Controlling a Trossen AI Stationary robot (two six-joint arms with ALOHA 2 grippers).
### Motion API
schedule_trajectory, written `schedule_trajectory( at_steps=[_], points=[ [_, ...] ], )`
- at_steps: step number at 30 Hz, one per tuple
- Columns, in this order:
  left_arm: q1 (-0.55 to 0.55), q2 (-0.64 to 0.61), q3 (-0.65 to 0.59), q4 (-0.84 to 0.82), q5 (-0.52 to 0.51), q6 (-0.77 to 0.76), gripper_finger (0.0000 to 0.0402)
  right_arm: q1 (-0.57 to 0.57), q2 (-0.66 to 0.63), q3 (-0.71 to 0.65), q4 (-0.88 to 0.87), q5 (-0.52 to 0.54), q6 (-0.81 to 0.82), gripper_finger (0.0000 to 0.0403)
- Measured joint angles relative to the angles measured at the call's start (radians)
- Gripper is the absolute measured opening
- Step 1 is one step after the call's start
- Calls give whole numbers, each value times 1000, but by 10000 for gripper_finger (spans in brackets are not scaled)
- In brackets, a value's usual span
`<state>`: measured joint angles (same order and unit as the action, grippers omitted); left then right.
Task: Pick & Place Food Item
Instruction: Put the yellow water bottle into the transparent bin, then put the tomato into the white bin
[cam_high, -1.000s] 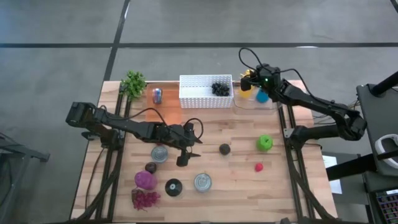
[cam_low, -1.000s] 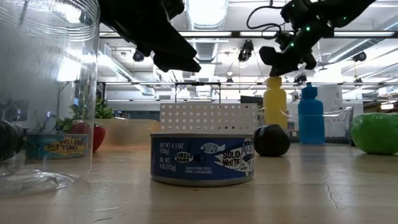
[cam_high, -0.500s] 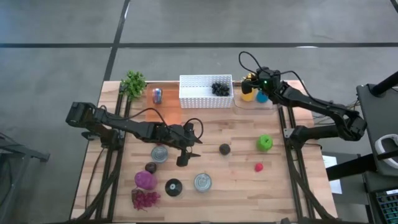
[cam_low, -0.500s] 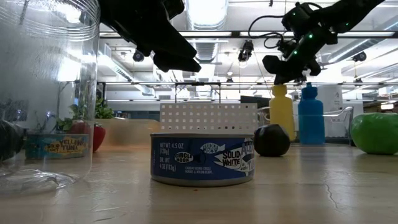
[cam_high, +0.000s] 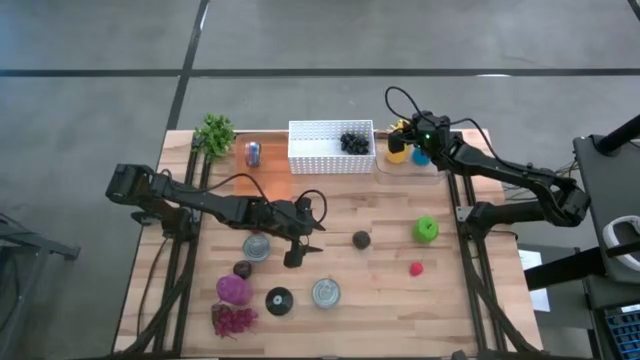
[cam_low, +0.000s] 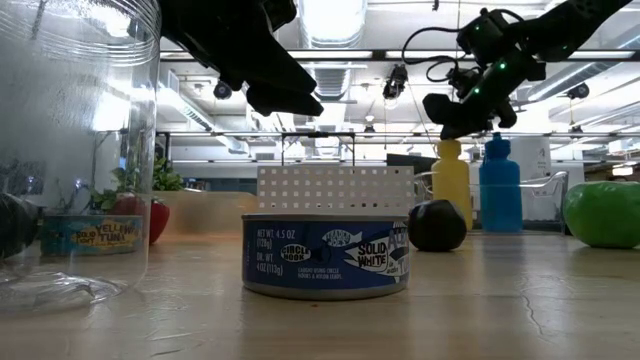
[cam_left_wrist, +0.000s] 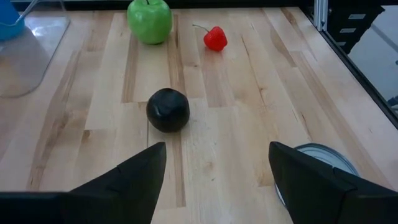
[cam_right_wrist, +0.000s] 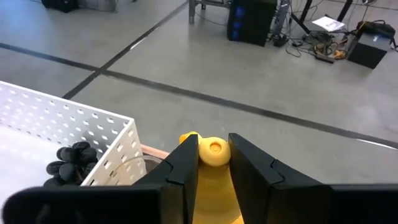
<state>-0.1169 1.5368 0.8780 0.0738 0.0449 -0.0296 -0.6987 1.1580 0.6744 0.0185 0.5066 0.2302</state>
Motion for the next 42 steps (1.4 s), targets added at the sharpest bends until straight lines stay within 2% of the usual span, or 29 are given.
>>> schedule_trajectory(
  at_steps=[13,23,30,35,38,42],
  points=[
    [0,0,0,0,0,1,292,0,1,2,-15,-9,5,164],
    [0,0,0,0,0,3,289,0,-13,2,-16,-10,5,205],
    [0,0,0,0,0,3,291,1,-60,3,-16,-22,6,212],
    [0,0,0,0,0,3,287,2,-128,4,-15,-141,-2,207],
    [0,0,0,0,0,3,287,7,-173,4,-19,-214,-5,196],
    [0,0,0,0,0,3,291,38,-230,4,-37,-225,-20,167]
  ],
)
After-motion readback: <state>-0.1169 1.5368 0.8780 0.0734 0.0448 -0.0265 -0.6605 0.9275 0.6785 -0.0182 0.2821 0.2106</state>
